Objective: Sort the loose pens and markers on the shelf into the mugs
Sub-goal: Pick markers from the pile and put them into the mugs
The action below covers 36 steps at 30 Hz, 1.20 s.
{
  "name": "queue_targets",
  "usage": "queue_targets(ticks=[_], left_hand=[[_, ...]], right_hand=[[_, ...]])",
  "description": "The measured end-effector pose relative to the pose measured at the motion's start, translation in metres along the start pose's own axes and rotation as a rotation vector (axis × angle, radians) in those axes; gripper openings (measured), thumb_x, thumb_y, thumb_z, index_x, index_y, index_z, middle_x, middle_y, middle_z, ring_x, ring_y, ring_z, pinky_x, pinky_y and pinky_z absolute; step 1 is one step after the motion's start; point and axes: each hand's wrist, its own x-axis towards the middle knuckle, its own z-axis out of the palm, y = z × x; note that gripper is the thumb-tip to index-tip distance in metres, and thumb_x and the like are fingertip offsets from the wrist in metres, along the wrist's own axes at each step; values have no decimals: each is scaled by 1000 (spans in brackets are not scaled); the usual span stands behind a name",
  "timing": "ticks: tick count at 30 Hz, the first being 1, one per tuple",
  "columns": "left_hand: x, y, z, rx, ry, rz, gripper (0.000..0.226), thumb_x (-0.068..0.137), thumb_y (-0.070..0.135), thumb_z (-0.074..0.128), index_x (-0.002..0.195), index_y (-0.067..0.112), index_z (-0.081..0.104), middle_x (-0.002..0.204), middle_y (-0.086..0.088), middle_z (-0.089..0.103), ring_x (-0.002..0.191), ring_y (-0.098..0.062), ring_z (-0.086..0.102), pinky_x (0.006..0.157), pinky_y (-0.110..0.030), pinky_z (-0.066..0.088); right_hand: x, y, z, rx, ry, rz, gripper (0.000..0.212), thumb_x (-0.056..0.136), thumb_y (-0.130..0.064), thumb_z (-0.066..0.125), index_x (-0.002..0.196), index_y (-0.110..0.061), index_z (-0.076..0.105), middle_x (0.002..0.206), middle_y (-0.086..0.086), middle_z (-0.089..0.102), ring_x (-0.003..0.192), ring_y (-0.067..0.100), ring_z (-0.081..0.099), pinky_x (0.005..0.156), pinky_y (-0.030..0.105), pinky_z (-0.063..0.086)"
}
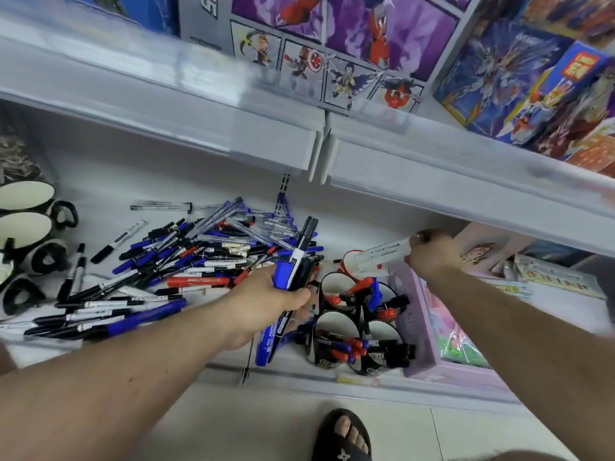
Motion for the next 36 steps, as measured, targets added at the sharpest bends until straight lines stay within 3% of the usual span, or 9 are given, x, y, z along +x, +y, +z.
queue_targets(ticks=[4,7,14,19,23,26,29,33,36], left_hand=[[18,1,10,-56,86,-41,10,92,8,66,101,12,67,96,-8,76,82,-22,72,64,-31,57],[28,-2,9,-21,162,-33,10,91,13,68,100,16,67,95,-7,76,93,-26,71,91,-47,55],[32,-4,3,-45,190,-64,12,92,8,65,104,11,67,97,-7,76,89,-22,70,91,-48,56],[28,-5,-3,-53,139,-102,14,92,8,65,105,9,68,98,-6,76,94,-24,71,94,-49,54],[19,-7,-17,-50,113,-129,13,93,8,63,105,9,68,99,-7,76,90,-24,72,94,-51,53],[10,-5,-26,-48,89,-145,17,92,6,63,109,7,67,99,-8,75,88,-22,72,91,-51,55],[1,-2,-30,-48,46,-116,18,92,5,63,110,5,67,95,-10,75,83,-21,71,90,-51,55],[-11,1,-30,-63,-31,-79,14,92,3,61,105,5,67,90,-8,75,81,-22,69,87,-48,56],[-21,4,-28,-59,-112,-52,15,93,2,60,105,7,66,89,-6,75,74,-16,69,71,-32,59]], right_hand=[[19,11,37,19,21,54,28,94,-23,49,111,-7,65,106,13,70,104,33,66,85,30,49],[24,8,56,-49,9,87,27,97,-18,50,115,-2,63,114,17,66,109,36,60,78,26,38],[25,4,73,-361,-299,106,27,94,-15,49,113,-10,67,109,4,64,99,21,63,71,24,49],[23,5,69,-274,-296,89,26,83,-24,59,92,-2,71,83,11,73,70,24,64,63,31,55],[18,-10,38,-220,-166,-24,14,84,-20,60,93,-11,65,97,9,67,92,26,62,70,22,42],[-9,-38,19,-129,-221,-79,15,83,-19,57,68,-18,56,75,4,69,77,24,69,53,21,39],[-60,-73,7,2,-444,-146,9,88,-15,61,81,-16,67,73,4,71,59,14,70,61,32,59],[-130,-108,-7,246,-697,-101,25,87,-16,71,110,-17,62,92,19,71,60,20,62,62,34,54],[-154,-118,-8,295,-763,-82,38,82,-22,77,116,-22,58,96,10,71,62,15,58,57,30,48]])
